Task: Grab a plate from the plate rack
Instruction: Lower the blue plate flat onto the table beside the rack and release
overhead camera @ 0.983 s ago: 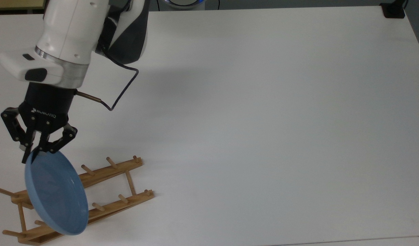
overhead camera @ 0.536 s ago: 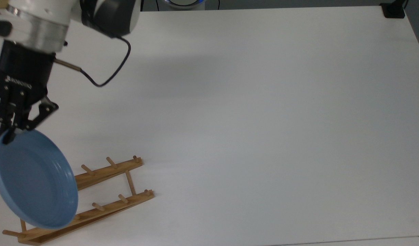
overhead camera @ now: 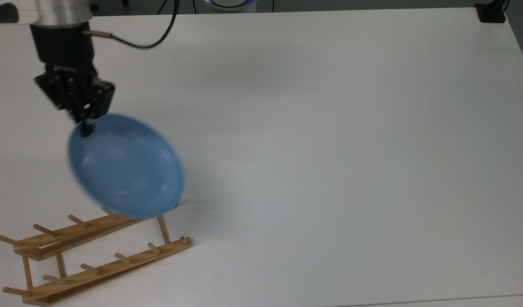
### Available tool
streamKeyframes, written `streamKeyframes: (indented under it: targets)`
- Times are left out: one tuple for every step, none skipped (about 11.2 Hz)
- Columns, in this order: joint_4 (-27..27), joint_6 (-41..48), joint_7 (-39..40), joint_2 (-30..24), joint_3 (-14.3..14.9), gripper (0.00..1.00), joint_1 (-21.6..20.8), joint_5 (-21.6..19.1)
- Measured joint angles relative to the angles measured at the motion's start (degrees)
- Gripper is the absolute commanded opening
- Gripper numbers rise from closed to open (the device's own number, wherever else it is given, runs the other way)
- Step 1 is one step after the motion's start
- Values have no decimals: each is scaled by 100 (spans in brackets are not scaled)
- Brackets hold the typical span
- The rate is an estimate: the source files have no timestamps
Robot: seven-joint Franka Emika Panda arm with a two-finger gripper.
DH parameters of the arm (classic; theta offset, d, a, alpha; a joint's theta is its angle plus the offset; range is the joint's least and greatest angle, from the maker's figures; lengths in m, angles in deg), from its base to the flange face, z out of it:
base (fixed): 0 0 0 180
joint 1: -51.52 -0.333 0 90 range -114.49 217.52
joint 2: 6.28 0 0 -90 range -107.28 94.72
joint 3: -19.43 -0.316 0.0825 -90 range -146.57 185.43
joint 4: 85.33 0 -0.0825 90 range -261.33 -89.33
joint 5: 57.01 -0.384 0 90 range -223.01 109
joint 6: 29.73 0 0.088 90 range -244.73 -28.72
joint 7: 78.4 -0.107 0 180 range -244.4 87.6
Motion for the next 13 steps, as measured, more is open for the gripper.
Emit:
streamKeyframes:
  targets:
    - [-76, 984, 392, -194, 5, 1, 76, -225]
    - [-140, 1952, 818, -330, 10, 1, 207, -303]
    - [-231, 2611, 1210, -381, 18, 1, 356, -313]
    - [-360, 2913, 1571, -339, 24, 1, 529, -314]
    - [-480, 2957, 1912, -202, 27, 1, 711, -314]
    - [-532, 2957, 2267, 9, 32, 2, 879, -313]
    - [-537, 2952, 2641, 247, 37, 4, 1029, -291]
    - [-534, 2901, 2951, 472, 39, 10, 1137, -189]
    - [-534, 2712, 3139, 660, 44, 17, 1197, -70]
    - [-535, 2513, 3204, 812, 46, 29, 1227, 2]
    - [-536, 2344, 3271, 919, 50, 64, 1243, 66]
    - [-545, 2174, 3351, 996, 62, 76, 1259, 210]
    - [-555, 2046, 3408, 1046, 80, 88, 1277, 354]
